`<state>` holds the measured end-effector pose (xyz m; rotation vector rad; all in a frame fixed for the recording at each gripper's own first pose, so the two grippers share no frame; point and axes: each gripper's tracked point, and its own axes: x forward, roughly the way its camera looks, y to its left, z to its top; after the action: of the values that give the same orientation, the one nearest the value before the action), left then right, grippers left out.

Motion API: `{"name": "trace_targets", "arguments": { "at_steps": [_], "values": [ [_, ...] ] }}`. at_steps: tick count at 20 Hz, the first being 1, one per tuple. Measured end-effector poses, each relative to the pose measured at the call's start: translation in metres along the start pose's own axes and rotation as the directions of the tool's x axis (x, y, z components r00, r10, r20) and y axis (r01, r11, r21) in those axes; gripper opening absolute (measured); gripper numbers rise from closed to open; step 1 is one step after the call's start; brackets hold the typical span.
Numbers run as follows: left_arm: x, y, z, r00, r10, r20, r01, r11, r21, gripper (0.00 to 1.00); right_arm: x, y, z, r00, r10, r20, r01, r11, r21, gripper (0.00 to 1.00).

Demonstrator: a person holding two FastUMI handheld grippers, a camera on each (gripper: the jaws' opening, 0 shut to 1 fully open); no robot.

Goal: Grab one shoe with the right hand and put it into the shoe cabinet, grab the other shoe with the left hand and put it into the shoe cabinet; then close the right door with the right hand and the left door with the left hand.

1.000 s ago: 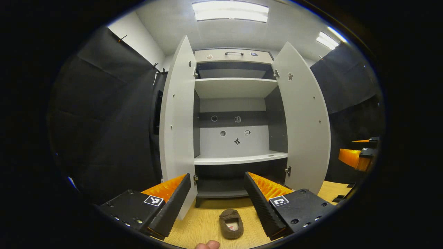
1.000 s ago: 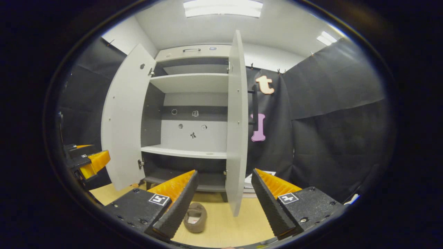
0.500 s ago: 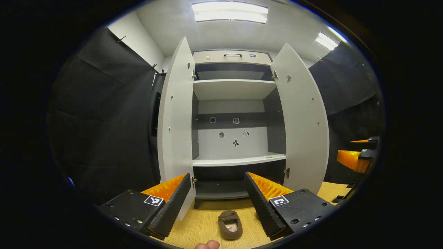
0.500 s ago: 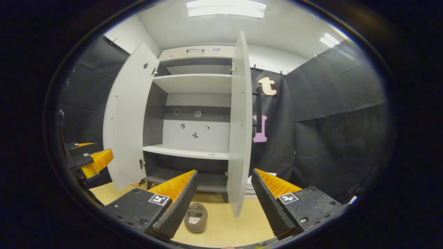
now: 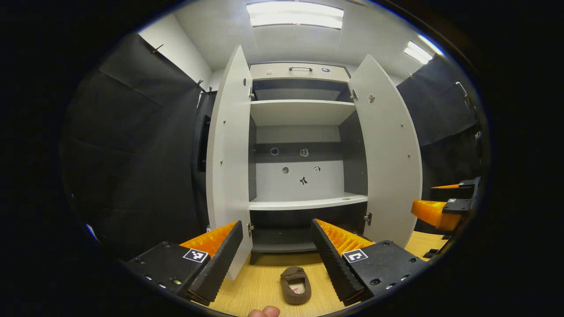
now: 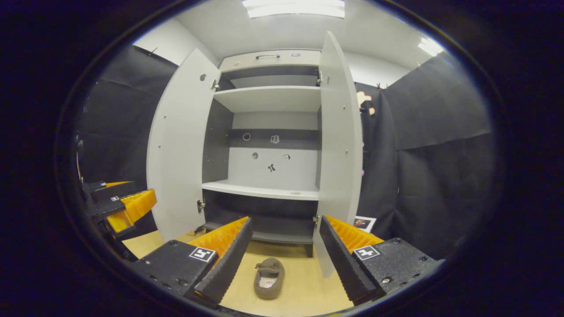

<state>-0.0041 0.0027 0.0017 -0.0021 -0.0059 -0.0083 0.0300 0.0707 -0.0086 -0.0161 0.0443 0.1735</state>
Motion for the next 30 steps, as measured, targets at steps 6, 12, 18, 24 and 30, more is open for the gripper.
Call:
{"name": "trace_targets", "arguments": {
  "at_steps": [6,12,18,24,30],
  "values": [
    [0.001,0.002,-0.003,1.000,-0.004,-0.008,0.004,1.000,-0.015,0.95,0.056,0.043,-0.076,0.979,0.114,-0.167,-0.113,0.993,0.021,0.99],
    [-0.001,0.011,-0.003,1.000,0.011,-0.003,-0.011,1.000,-0.013,0.95,0.088,0.072,-0.212,0.871,0.179,-0.458,-0.173,0.983,0.056,0.83],
    [0.000,0.023,-0.013,0.999,0.037,-0.035,-0.038,0.999,-0.037,0.95,0.115,0.065,-0.296,0.771,0.125,-0.624,-0.141,0.990,0.024,0.78],
    [-0.003,0.034,-0.020,0.997,0.060,-0.051,-0.061,0.998,-0.025,0.95,0.138,0.056,-0.332,0.737,0.060,-0.673,-0.087,0.996,-0.006,0.56],
    [0.001,0.031,-0.023,0.997,0.051,-0.059,-0.053,0.998,-0.031,0.95,0.146,0.049,-0.332,0.793,0.055,-0.607,-0.097,0.995,-0.035,0.10]
  ]
}}
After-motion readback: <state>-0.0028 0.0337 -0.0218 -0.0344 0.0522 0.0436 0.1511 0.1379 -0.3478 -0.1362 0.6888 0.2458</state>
